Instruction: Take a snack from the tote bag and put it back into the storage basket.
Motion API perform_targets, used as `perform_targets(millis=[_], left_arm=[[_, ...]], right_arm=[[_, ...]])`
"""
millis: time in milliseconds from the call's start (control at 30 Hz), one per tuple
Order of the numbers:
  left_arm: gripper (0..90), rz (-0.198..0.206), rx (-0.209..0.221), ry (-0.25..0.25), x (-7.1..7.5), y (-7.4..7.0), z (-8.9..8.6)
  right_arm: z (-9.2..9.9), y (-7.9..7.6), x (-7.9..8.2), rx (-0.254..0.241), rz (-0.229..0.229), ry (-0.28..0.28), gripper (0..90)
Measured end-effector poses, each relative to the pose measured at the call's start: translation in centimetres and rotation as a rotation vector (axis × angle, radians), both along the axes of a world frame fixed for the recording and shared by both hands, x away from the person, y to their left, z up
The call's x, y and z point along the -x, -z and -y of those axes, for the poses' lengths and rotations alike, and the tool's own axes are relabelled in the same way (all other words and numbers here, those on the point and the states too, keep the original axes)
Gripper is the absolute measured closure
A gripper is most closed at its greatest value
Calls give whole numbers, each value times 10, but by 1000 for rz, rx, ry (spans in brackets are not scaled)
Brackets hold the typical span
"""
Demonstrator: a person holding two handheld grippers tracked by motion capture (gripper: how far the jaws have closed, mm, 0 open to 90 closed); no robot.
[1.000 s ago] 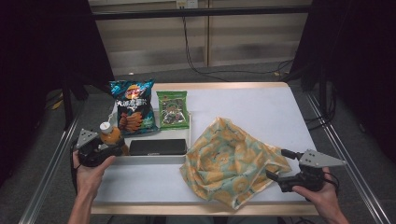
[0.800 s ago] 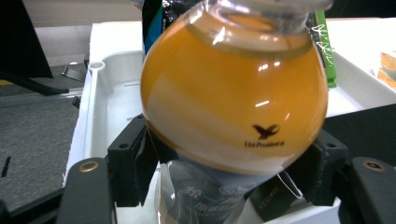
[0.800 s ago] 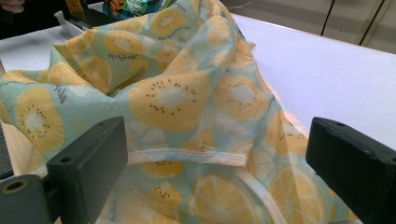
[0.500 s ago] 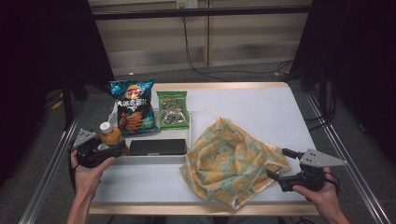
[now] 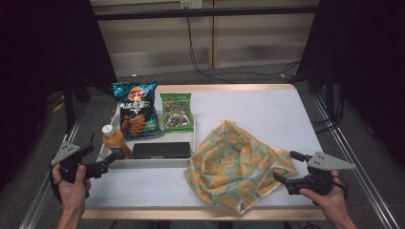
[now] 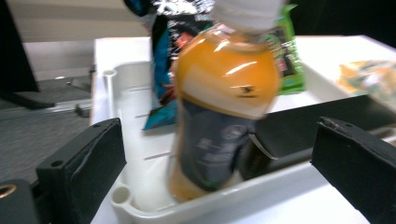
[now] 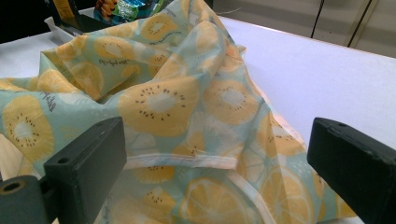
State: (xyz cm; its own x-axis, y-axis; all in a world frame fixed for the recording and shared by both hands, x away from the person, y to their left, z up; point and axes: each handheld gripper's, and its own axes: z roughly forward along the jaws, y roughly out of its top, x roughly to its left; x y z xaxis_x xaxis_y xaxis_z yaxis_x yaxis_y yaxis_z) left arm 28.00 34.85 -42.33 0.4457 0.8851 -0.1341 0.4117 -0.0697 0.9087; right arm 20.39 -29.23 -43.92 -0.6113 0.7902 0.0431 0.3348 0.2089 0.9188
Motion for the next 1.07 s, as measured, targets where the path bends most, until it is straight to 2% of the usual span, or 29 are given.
perform_targets(millis=[167,200,233,267,333,400,433,500,533,567,700,733,800,900,933,967,1000,1067], left_arm=[[28,-1,-28,3,14,-1,5],[29,-6,-20,11,21,1,7],[29,-6,-20,11,21,1,7],[29,-11,-44,16,28,3,11],[37,-13,-38,14,31,5,14],[38,-25,-45,40,35,7,22],[38,-21,-64,53,38,7,26],[38,-18,-52,77,42,6,34],[38,-20,-44,67,46,5,43],[38,-20,-44,67,46,5,43],[38,-31,-55,94,55,7,61],[38,-39,-74,105,59,7,67],[38,-36,-52,140,64,7,72],[37,-23,-58,139,70,9,76],[38,-36,-72,161,74,13,77],[35,-36,-72,161,74,13,77],[33,-58,-56,175,76,18,76],[34,-63,-49,166,76,19,75]], right_arm=[[4,-2,3,-13,8,21,42],[7,-3,5,-27,10,38,42],[7,-3,5,-27,10,38,42],[10,-4,6,-33,16,51,42],[12,-4,7,-35,20,67,42],[12,-4,7,-40,15,80,42],[13,-4,8,-38,11,89,42],[14,-1,12,-35,9,85,42],[15,0,17,-32,-3,97,42],[16,1,20,-33,-8,96,42],[20,3,28,-22,-22,112,42],[24,5,32,-30,-18,138,42],[28,6,34,-46,-16,155,42],[31,5,37,-51,-12,173,42],[32,4,41,-52,-3,176,42],[32,4,41,-52,-3,176,42],[31,2,43,-59,9,189,39],[32,2,43,-61,12,188,39]])
